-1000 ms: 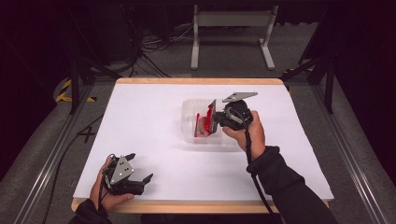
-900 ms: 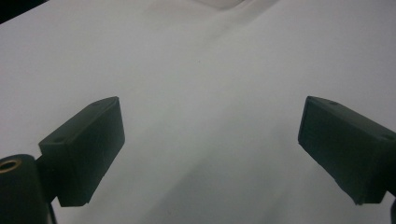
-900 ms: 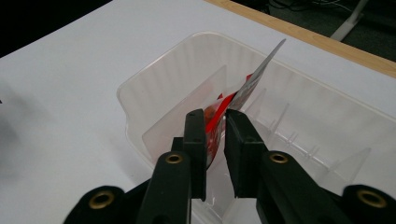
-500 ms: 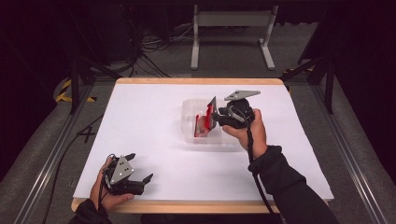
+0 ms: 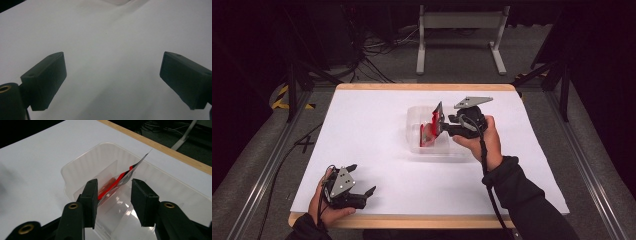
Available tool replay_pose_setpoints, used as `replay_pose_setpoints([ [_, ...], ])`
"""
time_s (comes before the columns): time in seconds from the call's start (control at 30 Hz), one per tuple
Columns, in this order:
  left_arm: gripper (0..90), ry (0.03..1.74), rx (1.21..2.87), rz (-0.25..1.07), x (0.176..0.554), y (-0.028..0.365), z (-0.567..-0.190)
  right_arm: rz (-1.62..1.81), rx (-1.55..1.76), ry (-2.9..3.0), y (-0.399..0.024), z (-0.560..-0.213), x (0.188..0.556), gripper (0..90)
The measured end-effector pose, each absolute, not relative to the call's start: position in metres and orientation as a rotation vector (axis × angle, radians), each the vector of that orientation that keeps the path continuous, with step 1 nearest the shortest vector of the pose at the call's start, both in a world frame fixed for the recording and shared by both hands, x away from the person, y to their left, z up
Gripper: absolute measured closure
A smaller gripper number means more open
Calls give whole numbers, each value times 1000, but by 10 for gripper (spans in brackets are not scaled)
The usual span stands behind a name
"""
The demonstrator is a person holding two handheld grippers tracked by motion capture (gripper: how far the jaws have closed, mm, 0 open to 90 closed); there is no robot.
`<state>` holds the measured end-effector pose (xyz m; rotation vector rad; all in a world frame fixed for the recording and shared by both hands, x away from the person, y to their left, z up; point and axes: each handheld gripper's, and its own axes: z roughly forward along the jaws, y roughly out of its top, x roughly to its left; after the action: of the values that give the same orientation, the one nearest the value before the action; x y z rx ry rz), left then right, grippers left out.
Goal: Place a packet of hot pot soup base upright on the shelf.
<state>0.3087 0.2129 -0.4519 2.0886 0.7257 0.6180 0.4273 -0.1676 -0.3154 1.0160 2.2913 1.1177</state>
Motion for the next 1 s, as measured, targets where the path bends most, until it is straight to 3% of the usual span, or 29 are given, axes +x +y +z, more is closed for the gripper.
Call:
replay_pose_setpoints([
  [1.0, 75, 728, 2080, 632, 307, 213, -450, 994, 765, 2324, -200, -305, 403, 532],
])
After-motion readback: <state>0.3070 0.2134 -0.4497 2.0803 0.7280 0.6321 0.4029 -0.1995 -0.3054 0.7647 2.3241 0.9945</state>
